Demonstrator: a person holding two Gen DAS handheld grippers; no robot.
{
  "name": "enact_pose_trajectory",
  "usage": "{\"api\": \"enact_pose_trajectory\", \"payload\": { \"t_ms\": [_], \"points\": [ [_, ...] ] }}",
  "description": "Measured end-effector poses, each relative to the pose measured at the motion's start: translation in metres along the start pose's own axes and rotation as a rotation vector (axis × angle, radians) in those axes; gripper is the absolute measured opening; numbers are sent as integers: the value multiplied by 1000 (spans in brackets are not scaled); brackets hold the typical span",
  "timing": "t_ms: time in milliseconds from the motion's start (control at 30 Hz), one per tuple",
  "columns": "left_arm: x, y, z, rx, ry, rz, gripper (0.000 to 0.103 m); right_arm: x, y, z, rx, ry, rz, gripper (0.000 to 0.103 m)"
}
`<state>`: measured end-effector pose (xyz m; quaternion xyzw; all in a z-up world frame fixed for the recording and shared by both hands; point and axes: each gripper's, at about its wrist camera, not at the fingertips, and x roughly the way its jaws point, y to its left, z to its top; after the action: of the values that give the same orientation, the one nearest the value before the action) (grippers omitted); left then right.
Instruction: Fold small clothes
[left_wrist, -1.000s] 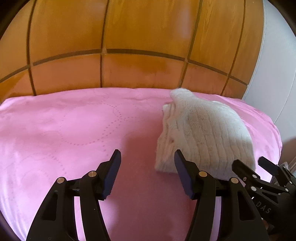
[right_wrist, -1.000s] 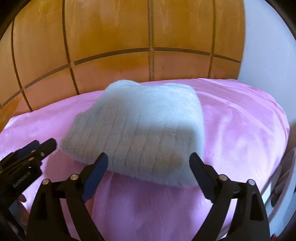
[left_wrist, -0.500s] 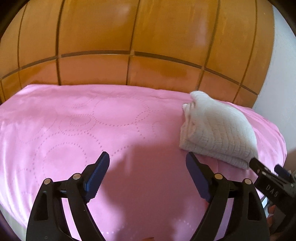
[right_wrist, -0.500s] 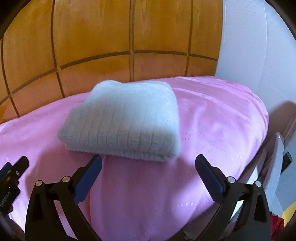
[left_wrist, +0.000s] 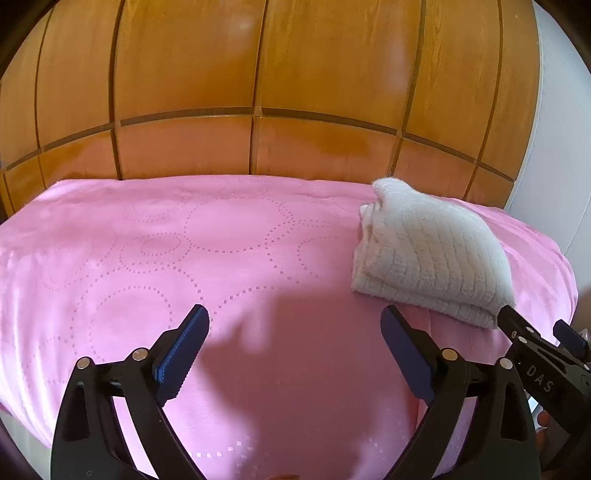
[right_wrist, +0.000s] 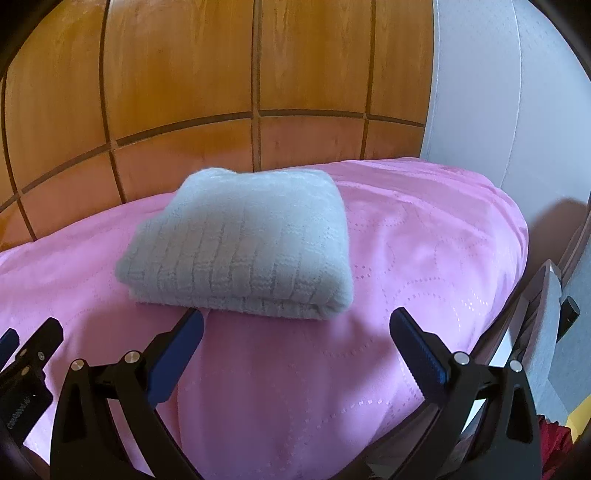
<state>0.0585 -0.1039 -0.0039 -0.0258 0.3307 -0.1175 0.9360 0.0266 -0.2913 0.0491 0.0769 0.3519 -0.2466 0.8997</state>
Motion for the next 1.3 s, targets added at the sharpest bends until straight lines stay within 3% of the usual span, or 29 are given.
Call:
{"api": "enact_pose_trajectory", "payload": {
  "t_ms": [1300],
  "points": [
    [-7, 3, -2, 22, -13, 38, 96, -4, -2, 1, -7, -24, 43, 101]
  ]
}}
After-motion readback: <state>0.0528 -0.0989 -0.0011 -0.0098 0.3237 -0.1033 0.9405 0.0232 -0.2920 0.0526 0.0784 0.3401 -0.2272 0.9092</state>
